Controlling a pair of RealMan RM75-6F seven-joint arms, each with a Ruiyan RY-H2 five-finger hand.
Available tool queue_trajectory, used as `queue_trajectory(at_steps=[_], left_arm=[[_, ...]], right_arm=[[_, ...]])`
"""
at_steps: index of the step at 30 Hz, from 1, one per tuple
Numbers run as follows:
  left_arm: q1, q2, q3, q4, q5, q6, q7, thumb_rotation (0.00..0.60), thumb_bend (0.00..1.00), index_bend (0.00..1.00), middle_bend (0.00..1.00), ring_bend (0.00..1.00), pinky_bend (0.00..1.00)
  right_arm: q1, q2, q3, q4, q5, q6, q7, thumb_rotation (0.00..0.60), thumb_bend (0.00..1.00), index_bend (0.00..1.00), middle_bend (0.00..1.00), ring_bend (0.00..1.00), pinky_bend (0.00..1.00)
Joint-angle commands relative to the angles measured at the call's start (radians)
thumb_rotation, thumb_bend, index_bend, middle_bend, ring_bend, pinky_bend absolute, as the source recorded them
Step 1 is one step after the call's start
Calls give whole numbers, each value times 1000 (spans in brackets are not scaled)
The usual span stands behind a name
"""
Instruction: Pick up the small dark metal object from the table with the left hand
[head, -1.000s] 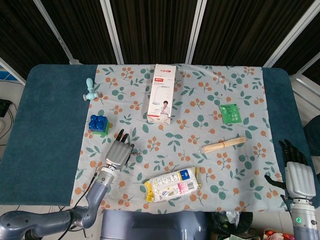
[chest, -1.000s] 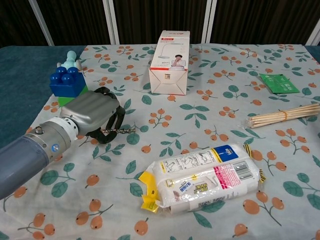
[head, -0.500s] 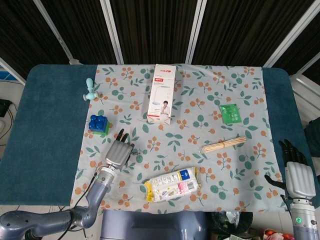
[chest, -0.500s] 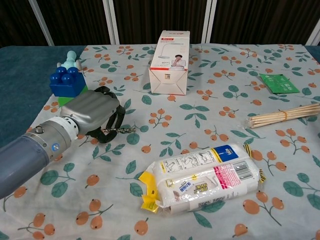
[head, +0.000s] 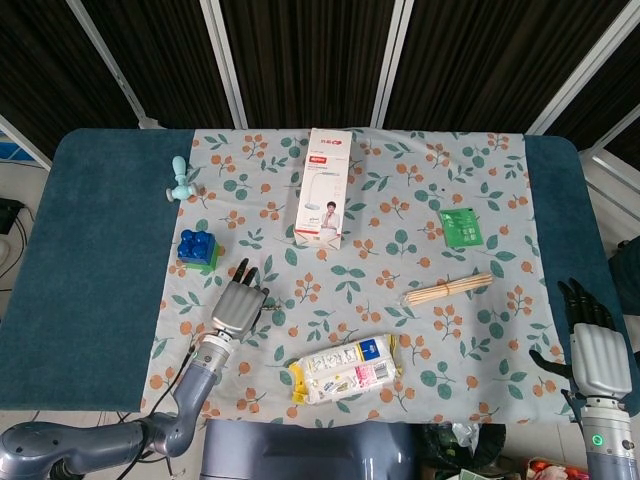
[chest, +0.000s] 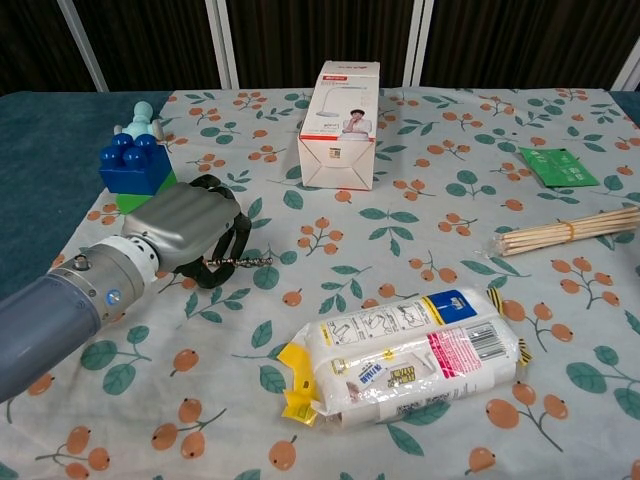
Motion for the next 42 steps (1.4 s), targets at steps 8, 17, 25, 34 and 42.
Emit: queue_trajectory(at_steps=[8,17,25,34,42], left_arm=[[-10,8,-19,-16,10,5,-17,600,439,551,573,126,22],[-46,74,-94,-126,14,36,14,600,440,552,574,126,22],[-84,162,-169,-244,5,46,24,600,439,552,572,127,22],[-178,255,-263,-332,-19,-11,36,600,439,556,574,127,22],[-285,265,-302,-373,-64,-52,96,600,439,557,574,126,28]], right_arm=[[0,0,1,0,2,0,1,600,0,15,46,106,141],[-1,1,1,-1,4,0,2,600,0,15,46,106,141],[-2,1,3,-5,11,0,1,600,0,15,46,106,141],[1,0,4,-1,11,-3,0,600,0,15,46,106,141],[1,0,3,1,5,-2,3,600,0,15,46,106,141]])
